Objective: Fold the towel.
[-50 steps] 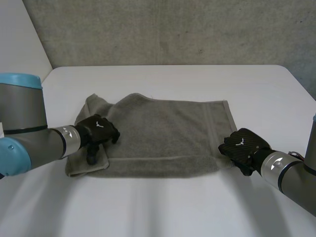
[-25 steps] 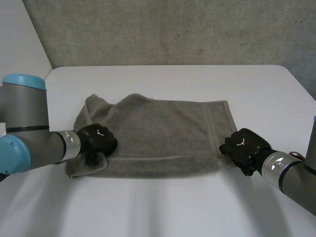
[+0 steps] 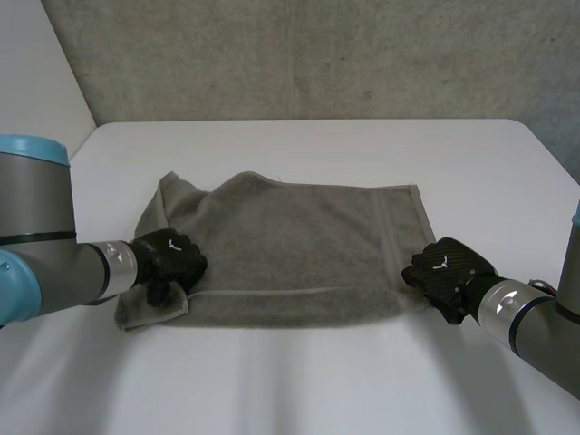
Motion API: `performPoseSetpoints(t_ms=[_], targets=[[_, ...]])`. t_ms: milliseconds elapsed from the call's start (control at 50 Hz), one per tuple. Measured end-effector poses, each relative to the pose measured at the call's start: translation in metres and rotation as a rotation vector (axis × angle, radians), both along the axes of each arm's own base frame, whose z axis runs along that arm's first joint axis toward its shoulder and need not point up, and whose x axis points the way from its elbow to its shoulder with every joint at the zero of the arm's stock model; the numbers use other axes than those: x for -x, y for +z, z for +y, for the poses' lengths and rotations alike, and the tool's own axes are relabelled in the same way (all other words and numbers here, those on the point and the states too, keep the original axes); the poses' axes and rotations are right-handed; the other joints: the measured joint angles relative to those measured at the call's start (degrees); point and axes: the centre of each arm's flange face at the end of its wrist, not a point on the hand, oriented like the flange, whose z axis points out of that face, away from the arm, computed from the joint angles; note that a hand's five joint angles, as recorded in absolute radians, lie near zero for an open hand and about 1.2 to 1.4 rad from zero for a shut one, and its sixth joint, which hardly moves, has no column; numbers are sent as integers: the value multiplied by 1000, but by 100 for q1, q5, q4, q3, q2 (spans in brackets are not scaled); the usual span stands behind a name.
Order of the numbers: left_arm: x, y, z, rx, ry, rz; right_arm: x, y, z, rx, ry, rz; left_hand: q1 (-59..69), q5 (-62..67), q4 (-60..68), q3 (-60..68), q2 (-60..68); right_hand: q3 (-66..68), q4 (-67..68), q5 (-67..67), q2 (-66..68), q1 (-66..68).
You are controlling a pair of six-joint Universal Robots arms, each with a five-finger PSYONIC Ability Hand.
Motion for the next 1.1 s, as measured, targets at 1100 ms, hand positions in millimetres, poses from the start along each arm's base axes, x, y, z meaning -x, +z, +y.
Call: performPoseSetpoints(t_ms=[1100], targets=[[-104, 89, 67, 299, 685, 614, 85, 110, -1, -86, -49, -148, 1376, 1658, 1867, 1967, 1699, 2, 0, 0, 37, 0]])
